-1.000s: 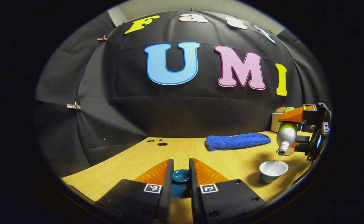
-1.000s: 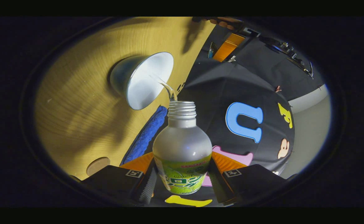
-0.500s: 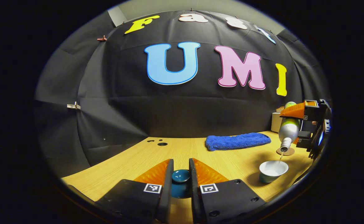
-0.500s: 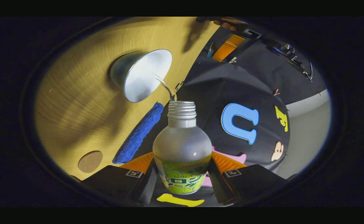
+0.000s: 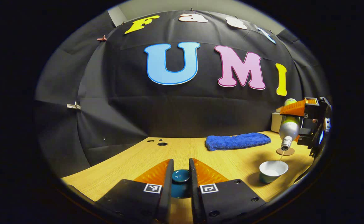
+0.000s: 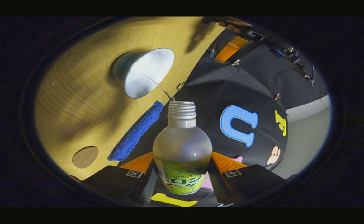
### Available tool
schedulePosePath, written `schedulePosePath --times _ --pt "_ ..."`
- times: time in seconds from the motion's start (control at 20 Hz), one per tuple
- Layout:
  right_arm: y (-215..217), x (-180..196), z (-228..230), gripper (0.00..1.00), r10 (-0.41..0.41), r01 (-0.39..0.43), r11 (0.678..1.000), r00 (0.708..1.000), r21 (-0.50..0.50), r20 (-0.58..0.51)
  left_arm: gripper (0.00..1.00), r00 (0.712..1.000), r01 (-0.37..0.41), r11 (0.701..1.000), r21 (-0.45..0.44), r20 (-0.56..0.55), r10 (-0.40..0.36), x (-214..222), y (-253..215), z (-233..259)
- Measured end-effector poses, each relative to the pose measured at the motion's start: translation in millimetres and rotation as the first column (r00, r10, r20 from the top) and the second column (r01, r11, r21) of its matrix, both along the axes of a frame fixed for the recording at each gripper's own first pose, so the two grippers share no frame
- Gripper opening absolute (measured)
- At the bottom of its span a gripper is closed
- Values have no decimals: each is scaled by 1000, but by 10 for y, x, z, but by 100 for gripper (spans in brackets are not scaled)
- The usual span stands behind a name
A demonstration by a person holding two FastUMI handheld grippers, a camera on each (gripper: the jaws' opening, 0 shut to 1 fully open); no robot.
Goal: Open the teacup lid with one hand, grasp the water bottle and pour water into the teacup with the other hand; after pouring, place the water bottle on the coaster and then close the teacup lid.
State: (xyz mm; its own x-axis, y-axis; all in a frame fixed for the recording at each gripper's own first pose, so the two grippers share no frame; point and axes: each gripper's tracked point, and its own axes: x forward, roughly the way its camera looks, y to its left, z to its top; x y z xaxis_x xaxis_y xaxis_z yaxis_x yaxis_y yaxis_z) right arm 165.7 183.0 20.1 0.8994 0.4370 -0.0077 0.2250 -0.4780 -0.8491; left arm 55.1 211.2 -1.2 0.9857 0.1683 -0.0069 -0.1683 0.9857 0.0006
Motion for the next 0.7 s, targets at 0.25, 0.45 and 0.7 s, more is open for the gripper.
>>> schedulePosePath --times 0.25,0.45,0.7 --pt "61 -21 38 78 27 -27 999 999 -20 20 31 1000 3 1000 0 0 -3 0 -11 -2" --pt "94 -30 67 78 45 -44 998 998 -36 41 30 1000 3 1000 0 0 -3 5 -6 -8" --pt "171 -60 63 78 80 -75 994 995 -84 63 31 1000 2 1000 0 1 -2 -1 -6 -9"
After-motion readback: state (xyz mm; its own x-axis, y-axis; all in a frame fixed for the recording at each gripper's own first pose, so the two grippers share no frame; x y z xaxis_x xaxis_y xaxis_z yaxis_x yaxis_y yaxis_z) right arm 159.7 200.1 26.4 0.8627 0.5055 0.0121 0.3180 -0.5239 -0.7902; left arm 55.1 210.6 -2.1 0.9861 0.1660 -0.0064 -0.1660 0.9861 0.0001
